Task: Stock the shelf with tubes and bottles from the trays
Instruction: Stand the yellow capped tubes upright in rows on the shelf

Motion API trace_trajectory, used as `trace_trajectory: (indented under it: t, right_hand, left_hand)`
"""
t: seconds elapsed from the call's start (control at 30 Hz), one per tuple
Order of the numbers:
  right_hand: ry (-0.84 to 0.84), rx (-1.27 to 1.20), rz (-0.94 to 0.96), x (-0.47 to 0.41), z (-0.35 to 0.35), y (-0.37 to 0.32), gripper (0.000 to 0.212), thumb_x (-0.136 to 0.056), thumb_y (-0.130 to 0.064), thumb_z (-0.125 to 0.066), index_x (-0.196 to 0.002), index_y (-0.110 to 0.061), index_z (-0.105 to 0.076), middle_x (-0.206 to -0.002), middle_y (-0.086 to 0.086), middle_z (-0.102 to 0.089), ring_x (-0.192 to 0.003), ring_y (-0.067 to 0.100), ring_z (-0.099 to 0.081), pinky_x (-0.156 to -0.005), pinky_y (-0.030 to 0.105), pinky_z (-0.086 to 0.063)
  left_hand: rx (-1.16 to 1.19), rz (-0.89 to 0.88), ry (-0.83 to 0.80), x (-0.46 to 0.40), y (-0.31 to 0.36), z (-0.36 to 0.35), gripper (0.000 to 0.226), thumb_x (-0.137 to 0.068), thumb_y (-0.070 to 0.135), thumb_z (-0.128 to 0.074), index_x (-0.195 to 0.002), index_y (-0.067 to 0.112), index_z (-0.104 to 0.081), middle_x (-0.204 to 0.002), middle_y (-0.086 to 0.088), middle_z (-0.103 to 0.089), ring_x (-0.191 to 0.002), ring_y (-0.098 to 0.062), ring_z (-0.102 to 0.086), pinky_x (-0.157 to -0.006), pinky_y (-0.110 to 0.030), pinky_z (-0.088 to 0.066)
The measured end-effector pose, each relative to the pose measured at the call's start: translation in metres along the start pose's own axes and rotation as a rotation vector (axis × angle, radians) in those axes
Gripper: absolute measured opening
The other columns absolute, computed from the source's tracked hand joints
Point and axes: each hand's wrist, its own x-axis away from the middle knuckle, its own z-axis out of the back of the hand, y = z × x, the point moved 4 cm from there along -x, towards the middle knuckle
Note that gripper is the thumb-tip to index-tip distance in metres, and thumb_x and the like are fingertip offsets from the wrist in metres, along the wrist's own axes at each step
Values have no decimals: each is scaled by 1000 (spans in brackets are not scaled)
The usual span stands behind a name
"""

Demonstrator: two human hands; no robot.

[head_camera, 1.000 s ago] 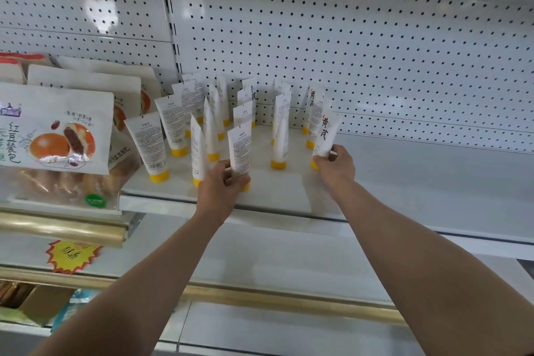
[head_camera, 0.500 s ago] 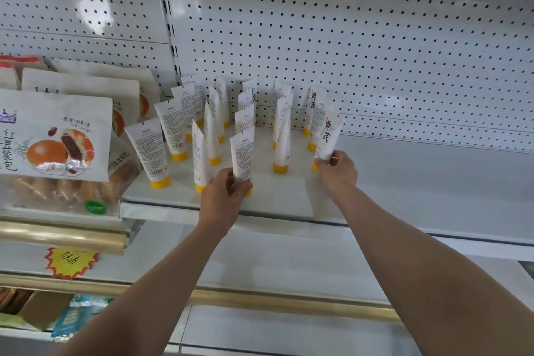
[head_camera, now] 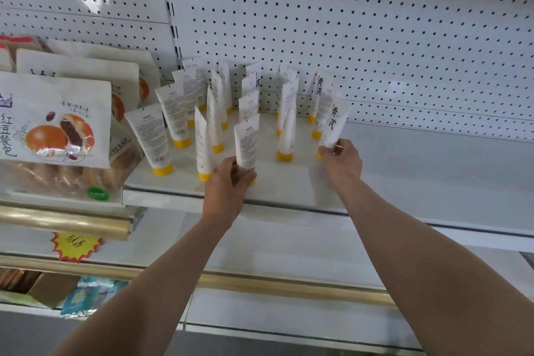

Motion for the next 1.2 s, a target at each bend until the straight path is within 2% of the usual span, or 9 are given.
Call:
trace_trajectory:
  t: [0.17,0.37,0.57,0.73,1.2]
  right_hand:
    - [1,3,13,1,2,0,38,-91,-33,-68,-126,-22,-59,-117,-5,-68,-89,11,-54,-77,24,-37]
    - [0,5,16,1,2,0,39,-90,-33,-69,-126,-22,-60,-118,-3,-69,-90,11,-54,-79,24,-38]
    - [0,0,7,3,3,-1,40,-89,-33,-70,-126,-23,-60,-118,-4,-69,-91,11,-55,-79,24,-39]
    - [18,-13,-11,7,5,-2,37,-85,-32,-73,-120,-23,-63,-112,-4,-71,-89,12,-57,-78,24,-41]
    - [-2,-16,9,11,9,0,38,-85,-32,-74,-119,-24,-63,-97,-10,-64,-90,12,-59,-82,26,-45]
  left_hand:
    - [7,-11,0,2,1,0,30,-91,25,-70,-118,15,-61,-95,0,-66,-90,-21,-61,-77,-30,-46]
    - [14,-18,1,1,-1,-1,28,-92,28,-69,-116,18,-60,-96,-4,-67,-91,-24,-61,-81,-40,-53]
    - [4,-48,6,2,-1,-2,28,-92,28,-68,-117,18,-59,-92,1,-64,-90,-22,-59,-76,-32,-47]
    - [-22,-68,25,1,-3,-2,29,-92,26,-69,-117,16,-59,-88,6,-61,-90,-23,-58,-78,-32,-45]
    - [-40,-82,22,0,-5,-4,29,-93,28,-68,-118,17,-58,-94,2,-63,-89,-22,-59,-74,-30,-44]
